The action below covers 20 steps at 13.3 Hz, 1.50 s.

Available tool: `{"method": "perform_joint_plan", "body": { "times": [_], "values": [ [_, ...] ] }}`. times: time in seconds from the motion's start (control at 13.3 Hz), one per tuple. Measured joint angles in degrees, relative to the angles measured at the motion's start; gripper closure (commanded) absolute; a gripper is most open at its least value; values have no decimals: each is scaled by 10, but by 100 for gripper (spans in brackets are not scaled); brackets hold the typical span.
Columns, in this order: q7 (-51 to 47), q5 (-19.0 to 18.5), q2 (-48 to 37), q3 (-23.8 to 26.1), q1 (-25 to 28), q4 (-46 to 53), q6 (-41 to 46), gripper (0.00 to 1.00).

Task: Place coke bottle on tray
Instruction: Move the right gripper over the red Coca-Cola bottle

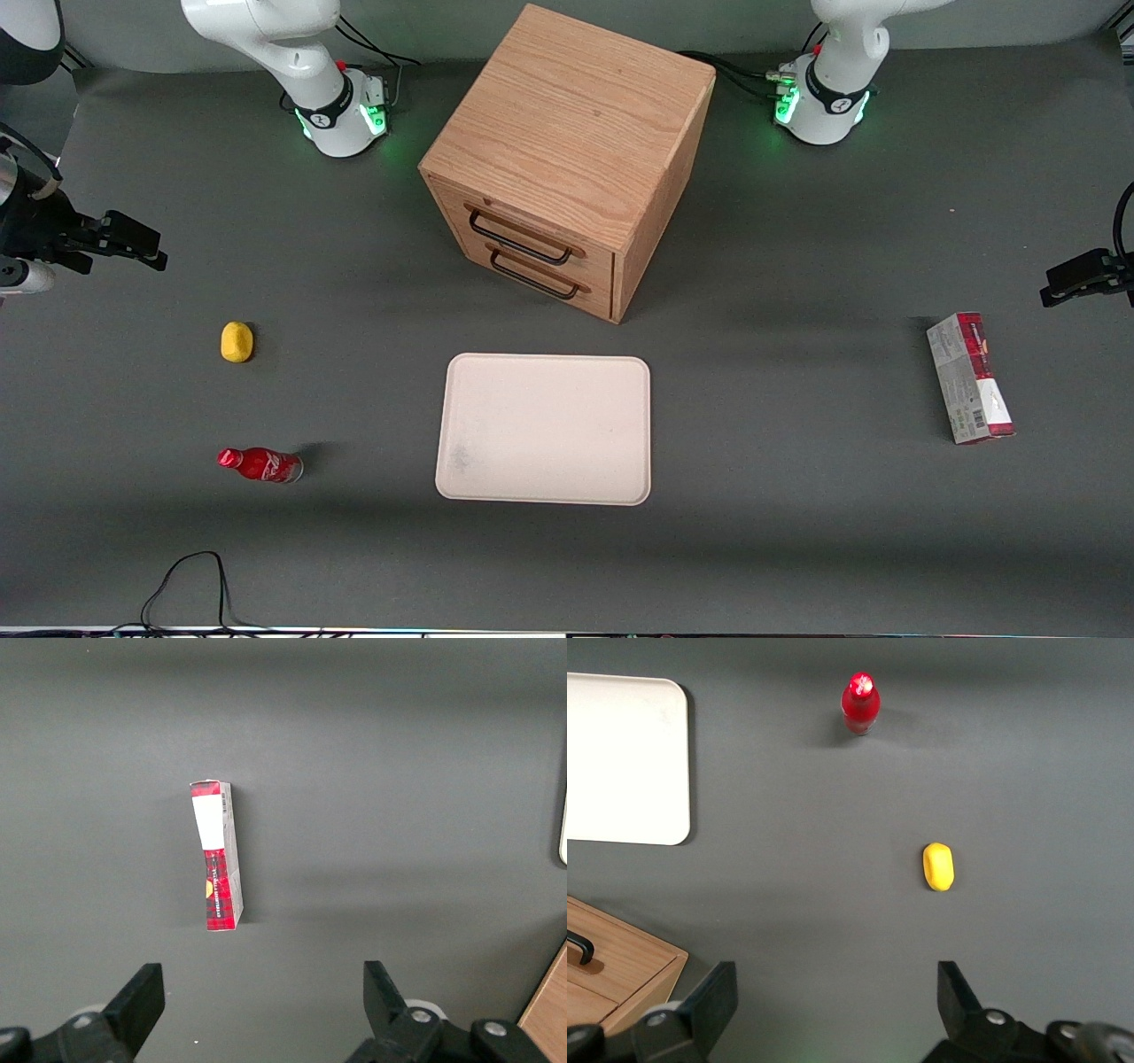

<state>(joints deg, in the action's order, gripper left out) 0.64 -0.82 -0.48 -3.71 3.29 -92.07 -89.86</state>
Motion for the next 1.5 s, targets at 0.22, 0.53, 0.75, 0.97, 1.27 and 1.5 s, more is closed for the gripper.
{"method": "perform_joint_plan", "body": {
  "times": [0.22,0.53,0.75,0.97,1.27,1.5],
  "values": [
    [0,0,0,0,0,0,1,0],
    [0,0,0,-1,0,0,2,0],
    [6,0,0,-1,1,0,3,0],
    [22,0,1,-1,2,-1,9,0],
    [25,0,2,-3,2,0,9,0],
    [29,0,18,-5,1,22,6,0]
  ]
}}
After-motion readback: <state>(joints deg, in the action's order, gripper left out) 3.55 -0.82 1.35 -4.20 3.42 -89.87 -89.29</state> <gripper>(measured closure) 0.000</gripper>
